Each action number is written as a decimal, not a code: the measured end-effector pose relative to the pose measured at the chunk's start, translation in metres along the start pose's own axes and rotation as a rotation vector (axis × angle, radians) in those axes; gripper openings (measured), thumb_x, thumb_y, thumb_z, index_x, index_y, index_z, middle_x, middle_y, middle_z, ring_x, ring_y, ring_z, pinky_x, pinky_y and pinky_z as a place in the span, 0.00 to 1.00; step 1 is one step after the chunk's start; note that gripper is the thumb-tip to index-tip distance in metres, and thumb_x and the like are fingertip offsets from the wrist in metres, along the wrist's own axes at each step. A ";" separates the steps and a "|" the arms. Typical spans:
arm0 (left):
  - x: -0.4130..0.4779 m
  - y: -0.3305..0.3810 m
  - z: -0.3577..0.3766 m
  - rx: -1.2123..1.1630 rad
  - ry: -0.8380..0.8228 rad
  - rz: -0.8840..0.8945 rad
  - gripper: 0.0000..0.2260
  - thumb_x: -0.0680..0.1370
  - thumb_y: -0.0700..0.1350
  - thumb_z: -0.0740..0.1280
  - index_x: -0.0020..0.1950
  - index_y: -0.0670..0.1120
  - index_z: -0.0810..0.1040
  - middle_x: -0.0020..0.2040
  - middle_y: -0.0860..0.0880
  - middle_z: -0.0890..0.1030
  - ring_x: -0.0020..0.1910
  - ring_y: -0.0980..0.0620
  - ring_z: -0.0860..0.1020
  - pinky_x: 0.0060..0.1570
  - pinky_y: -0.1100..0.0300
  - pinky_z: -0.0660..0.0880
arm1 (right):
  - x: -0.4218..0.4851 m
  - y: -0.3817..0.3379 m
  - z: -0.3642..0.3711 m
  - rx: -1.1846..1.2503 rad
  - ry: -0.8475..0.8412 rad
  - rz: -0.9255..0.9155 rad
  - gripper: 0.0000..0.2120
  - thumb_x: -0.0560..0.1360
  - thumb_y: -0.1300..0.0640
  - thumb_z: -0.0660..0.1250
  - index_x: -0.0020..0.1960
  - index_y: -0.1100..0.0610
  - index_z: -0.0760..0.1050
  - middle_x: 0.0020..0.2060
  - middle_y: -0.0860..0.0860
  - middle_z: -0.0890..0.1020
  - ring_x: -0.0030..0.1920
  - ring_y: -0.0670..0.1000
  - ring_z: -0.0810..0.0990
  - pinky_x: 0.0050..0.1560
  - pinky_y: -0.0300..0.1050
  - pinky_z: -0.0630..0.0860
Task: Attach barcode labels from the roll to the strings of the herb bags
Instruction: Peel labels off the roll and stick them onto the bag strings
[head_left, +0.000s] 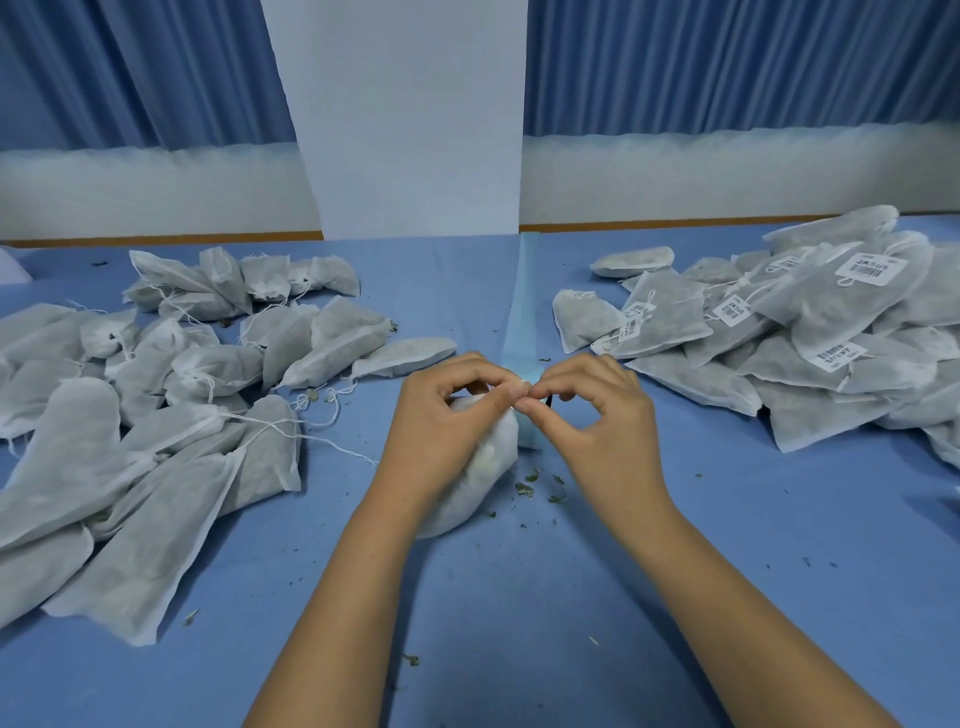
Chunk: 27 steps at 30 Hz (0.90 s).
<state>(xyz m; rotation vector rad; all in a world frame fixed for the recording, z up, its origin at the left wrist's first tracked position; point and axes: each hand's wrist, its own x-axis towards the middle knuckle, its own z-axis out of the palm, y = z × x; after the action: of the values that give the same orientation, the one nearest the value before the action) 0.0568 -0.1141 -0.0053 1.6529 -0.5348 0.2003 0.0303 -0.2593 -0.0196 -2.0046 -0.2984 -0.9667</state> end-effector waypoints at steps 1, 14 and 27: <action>0.000 0.000 0.000 0.000 -0.021 0.006 0.07 0.74 0.38 0.72 0.38 0.47 0.84 0.38 0.52 0.81 0.40 0.57 0.76 0.45 0.68 0.70 | 0.000 -0.001 -0.001 0.058 -0.026 0.060 0.04 0.70 0.59 0.73 0.38 0.52 0.80 0.38 0.42 0.79 0.39 0.46 0.75 0.48 0.46 0.71; 0.001 0.000 0.000 0.056 0.007 0.018 0.08 0.74 0.38 0.72 0.38 0.50 0.84 0.38 0.52 0.80 0.39 0.56 0.74 0.44 0.65 0.70 | 0.006 -0.007 -0.011 0.329 -0.167 0.257 0.05 0.70 0.60 0.74 0.36 0.59 0.81 0.35 0.46 0.80 0.36 0.44 0.74 0.45 0.32 0.67; 0.002 0.003 -0.013 -0.010 -0.043 -0.091 0.08 0.74 0.40 0.72 0.41 0.53 0.86 0.25 0.57 0.69 0.29 0.61 0.69 0.35 0.73 0.68 | 0.014 0.004 -0.020 0.452 -0.106 0.389 0.11 0.77 0.67 0.62 0.39 0.55 0.73 0.36 0.43 0.78 0.38 0.42 0.75 0.46 0.32 0.70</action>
<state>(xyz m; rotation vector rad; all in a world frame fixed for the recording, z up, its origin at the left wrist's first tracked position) 0.0593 -0.1025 0.0002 1.6708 -0.4912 0.0952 0.0313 -0.2794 -0.0054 -1.6166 -0.1567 -0.4947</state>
